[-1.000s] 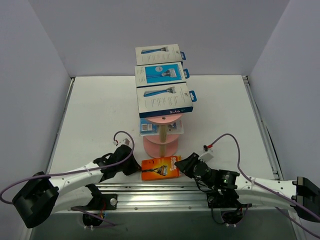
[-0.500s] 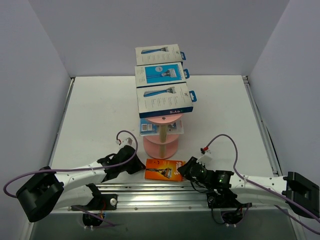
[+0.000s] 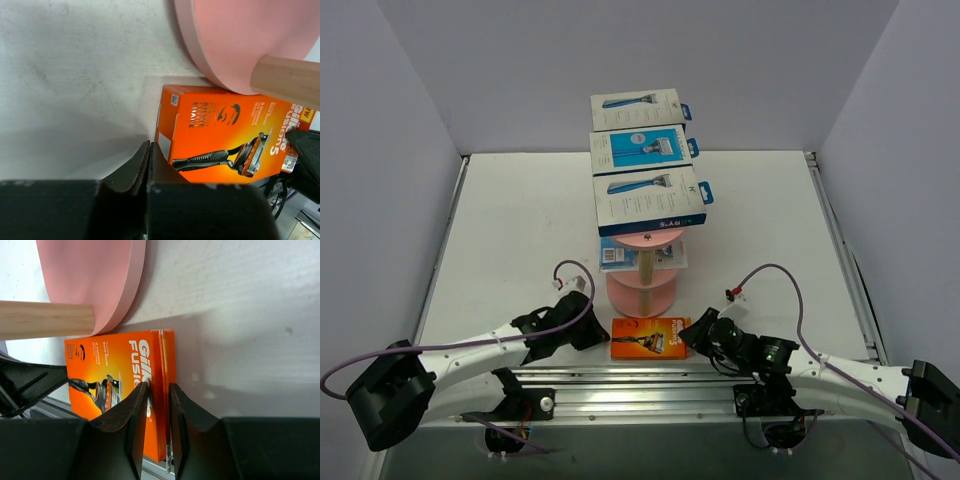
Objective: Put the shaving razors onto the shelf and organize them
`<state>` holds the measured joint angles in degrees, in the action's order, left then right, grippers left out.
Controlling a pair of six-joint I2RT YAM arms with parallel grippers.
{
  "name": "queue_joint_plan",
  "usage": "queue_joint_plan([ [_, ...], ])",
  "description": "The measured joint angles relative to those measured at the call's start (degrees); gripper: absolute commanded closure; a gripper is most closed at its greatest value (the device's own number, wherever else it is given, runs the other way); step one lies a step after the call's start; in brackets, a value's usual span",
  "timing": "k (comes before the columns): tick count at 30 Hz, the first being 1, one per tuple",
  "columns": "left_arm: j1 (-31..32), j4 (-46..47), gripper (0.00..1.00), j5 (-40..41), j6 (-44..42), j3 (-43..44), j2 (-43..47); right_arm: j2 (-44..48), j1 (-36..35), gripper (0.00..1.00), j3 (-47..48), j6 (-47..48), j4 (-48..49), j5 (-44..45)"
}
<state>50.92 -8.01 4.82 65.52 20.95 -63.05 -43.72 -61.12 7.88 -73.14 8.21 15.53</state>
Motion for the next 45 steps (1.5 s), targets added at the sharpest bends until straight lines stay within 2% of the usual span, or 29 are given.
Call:
queue_joint_plan([
  [5,-0.83,-4.04,0.96,0.92,-1.51,2.47,2.45,0.13,7.17,1.00,1.01,4.70,-0.79,-5.51],
  [7,-1.70,-5.51,0.88,1.03,-2.32,3.45,3.02,0.42,10.12,1.00,1.42,6.80,-1.70,-7.89],
  [8,-2.27,-6.19,0.76,1.01,-2.91,3.89,3.28,0.66,11.45,1.00,1.73,7.85,-2.29,-8.94],
  [11,-4.42,-8.13,0.57,0.87,-4.48,4.96,4.02,1.51,15.04,1.00,2.84,10.97,-4.24,-12.11],
  [13,-6.21,-9.40,0.52,0.50,-5.49,5.49,4.61,2.05,17.18,1.00,4.28,13.40,-6.54,-13.97],
  [14,-6.97,-9.86,0.47,0.37,-5.99,5.64,4.94,2.36,17.97,1.00,5.11,14.43,-7.87,-14.60],
  [22,-13.38,-14.99,0.29,-2.36,-10.80,9.11,7.23,6.01,23.19,1.00,11.63,22.56,-17.14,-16.87],
  [25,-16.11,-16.74,0.24,-3.23,-13.20,12.15,7.26,6.08,24.57,1.00,12.17,24.44,-18.82,-17.62],
  [30,-22.34,-18.58,0.24,-5.03,-17.29,17.20,6.80,6.05,25.62,1.00,12.96,25.99,-21.66,-18.64],
  [36,-28.65,-19.43,0.24,-7.21,-21.11,22.93,4.24,5.22,26.32,1.00,19.12,27.67,-25.40,-18.12],
  [45,-37.11,-18.12,0.16,-12.79,-24.35,29.53,-1.55,1.73,26.51,1.00,26.99,28.39,-30.62,-13.44],
])
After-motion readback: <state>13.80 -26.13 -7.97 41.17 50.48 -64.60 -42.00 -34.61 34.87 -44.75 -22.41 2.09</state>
